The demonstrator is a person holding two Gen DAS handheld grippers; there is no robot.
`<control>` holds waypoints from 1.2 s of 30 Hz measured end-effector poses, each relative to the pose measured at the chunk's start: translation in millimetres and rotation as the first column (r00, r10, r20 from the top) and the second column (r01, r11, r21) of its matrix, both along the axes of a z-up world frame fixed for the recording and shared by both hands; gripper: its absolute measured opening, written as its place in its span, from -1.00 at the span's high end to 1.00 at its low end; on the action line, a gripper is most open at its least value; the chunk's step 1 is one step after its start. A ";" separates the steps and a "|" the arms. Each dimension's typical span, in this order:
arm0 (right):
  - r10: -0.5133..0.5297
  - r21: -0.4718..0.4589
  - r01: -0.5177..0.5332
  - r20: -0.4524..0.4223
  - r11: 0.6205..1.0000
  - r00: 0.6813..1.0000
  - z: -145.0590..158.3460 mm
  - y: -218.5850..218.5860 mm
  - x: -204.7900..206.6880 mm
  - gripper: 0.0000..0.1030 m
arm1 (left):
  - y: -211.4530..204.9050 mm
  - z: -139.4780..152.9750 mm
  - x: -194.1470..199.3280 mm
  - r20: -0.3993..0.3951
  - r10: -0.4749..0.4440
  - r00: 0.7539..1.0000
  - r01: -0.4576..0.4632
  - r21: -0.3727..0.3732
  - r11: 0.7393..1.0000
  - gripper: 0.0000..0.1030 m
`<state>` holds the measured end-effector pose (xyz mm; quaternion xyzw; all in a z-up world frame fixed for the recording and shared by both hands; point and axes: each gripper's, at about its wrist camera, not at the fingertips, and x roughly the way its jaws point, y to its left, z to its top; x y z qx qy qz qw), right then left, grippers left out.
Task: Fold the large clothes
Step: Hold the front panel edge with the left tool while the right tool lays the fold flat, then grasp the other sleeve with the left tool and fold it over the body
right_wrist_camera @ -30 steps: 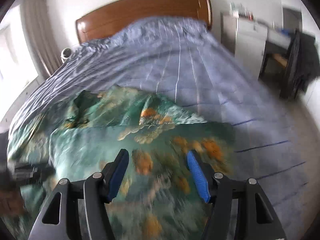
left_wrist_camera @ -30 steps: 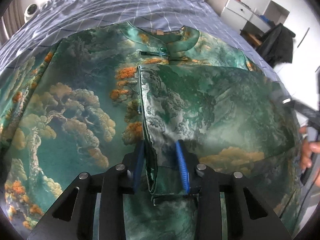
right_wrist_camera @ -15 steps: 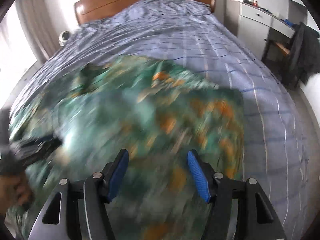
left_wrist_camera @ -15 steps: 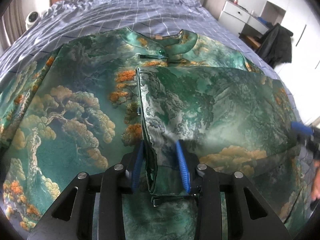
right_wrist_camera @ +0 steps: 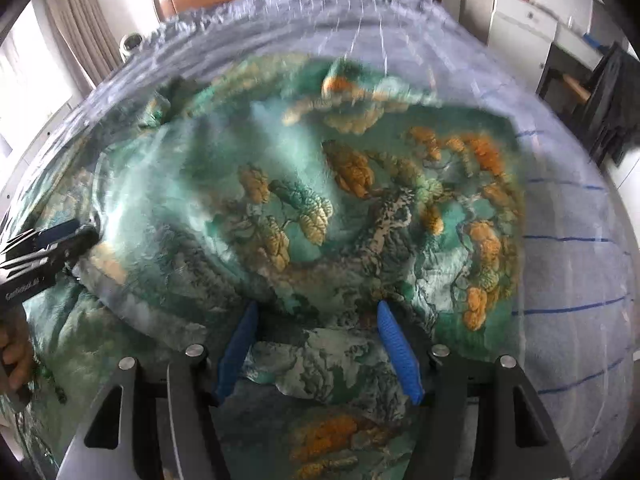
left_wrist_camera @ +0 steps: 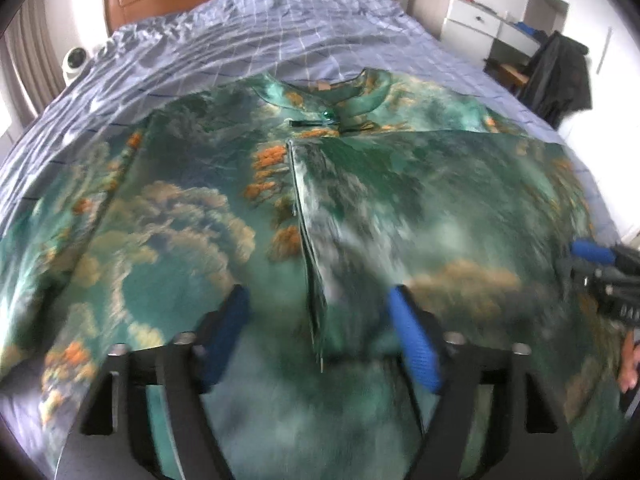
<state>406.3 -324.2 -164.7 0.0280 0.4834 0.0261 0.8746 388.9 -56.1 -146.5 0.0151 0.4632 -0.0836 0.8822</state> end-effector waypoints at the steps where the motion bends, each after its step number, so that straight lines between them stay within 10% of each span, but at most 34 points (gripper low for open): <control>1: -0.005 -0.003 0.005 0.019 1.000 1.000 3.6 1.2 -2.6 -0.25 | 3.2 5.6 -13.1 0.009 -0.014 1.000 0.014 0.000 1.000 -0.63; 10: -0.028 0.025 0.024 0.173 0.999 0.984 67.4 19.9 -114.0 -0.48 | 40.2 24.6 -117.8 0.086 0.025 0.996 -0.029 0.045 0.999 -0.83; 27: 0.056 -0.014 -0.054 0.256 0.998 0.965 69.8 120.4 -239.2 -0.49 | 120.4 26.2 -181.5 0.119 0.188 0.975 -0.196 0.056 0.979 -0.88; 33: 0.099 -0.028 -0.095 0.248 0.995 0.964 70.7 136.6 -246.8 -0.49 | 201.7 10.9 -181.1 0.050 0.375 0.926 -0.374 -0.029 0.927 -0.91; 36: 0.105 -0.028 -0.102 0.239 0.994 0.965 69.3 139.4 -249.3 -0.49 | 268.5 9.9 -177.9 -0.009 0.513 0.858 -0.501 -0.231 0.834 -0.91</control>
